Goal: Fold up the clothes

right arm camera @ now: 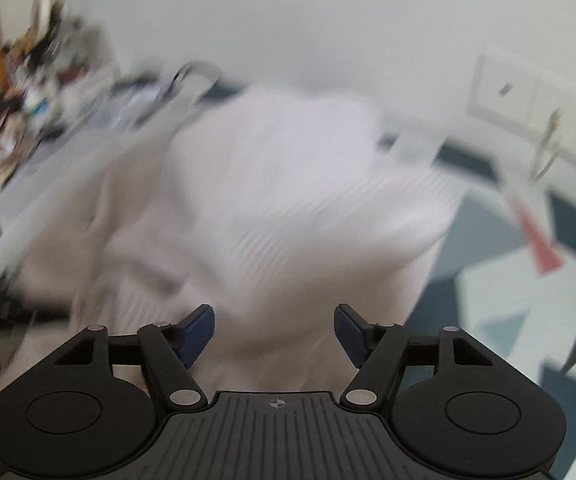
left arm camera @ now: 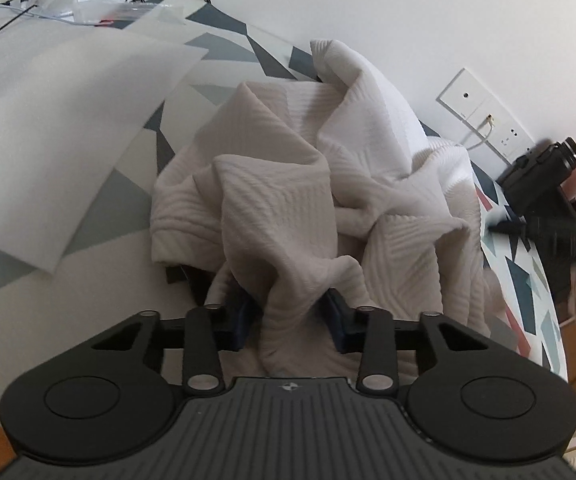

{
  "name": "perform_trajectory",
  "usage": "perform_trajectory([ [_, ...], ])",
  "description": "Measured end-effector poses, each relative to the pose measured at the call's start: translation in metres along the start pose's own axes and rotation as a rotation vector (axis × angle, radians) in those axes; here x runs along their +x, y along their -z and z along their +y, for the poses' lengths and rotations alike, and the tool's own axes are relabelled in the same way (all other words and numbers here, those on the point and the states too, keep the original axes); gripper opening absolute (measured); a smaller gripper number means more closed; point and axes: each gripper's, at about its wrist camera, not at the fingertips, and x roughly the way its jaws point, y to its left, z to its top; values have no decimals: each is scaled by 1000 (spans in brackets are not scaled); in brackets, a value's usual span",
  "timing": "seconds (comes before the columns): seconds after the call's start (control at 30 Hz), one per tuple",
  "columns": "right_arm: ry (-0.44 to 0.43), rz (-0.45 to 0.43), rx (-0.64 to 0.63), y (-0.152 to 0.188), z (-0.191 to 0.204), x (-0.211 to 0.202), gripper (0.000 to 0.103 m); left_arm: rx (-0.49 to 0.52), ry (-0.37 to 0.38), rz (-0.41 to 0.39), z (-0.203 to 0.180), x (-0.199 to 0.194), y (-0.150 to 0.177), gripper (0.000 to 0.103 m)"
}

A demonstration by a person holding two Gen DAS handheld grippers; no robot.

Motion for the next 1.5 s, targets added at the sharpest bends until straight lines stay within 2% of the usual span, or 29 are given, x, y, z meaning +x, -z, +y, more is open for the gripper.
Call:
perform_trajectory([
  [0.03,18,-16,17,-12,-6,5,74,-4,-4,-3,1,-1,-1,30],
  [0.07,36,-32,33,-23,-11,10,77,-9,-8,-8,2,-1,-3,28],
  [0.17,65,-32,-25,-50,-9,44,77,-25,-59,-48,5,-4,-2,22],
  [0.2,96,-20,-65,-55,-6,60,73,-35,-71,-58,6,-5,-2,20],
  [0.27,169,9,-149,-62,1,94,46,-60,-81,-70,8,-6,-1,19],
  [0.3,203,39,-171,-63,0,111,29,-71,-80,-71,9,-7,-1,17],
  [0.4,219,80,-122,-54,-15,125,24,-87,-78,-99,11,-15,-8,15],
  [0.53,303,120,-105,-37,-40,106,17,-136,-107,-165,15,-25,-27,14],
  [0.63,358,146,-51,-7,-64,80,14,-171,-117,-218,16,-26,-49,13],
  [0.7,386,154,-5,16,-79,61,14,-143,-108,-226,10,-21,-67,13],
  [0.87,410,186,114,74,-88,9,12,-43,-72,-239,-19,-1,-109,12],
  [0.93,385,200,155,95,-79,-11,12,13,-63,-238,-36,13,-125,12],
  [1.07,266,223,142,123,-34,-32,11,90,-59,-198,-61,50,-143,13],
  [1.17,175,197,147,131,-2,-35,12,150,-75,-142,-76,74,-145,13],
  [1.27,138,158,215,128,3,-32,16,174,-77,-95,-81,77,-134,19],
  [1.37,91,101,330,126,-15,-48,28,164,-45,-64,-75,60,-121,39],
  [1.43,94,24,368,126,-32,-69,44,152,-28,-51,-69,44,-110,53],
  [1.5,117,-45,400,123,-56,-86,57,131,-26,-51,-64,28,-98,57],
])
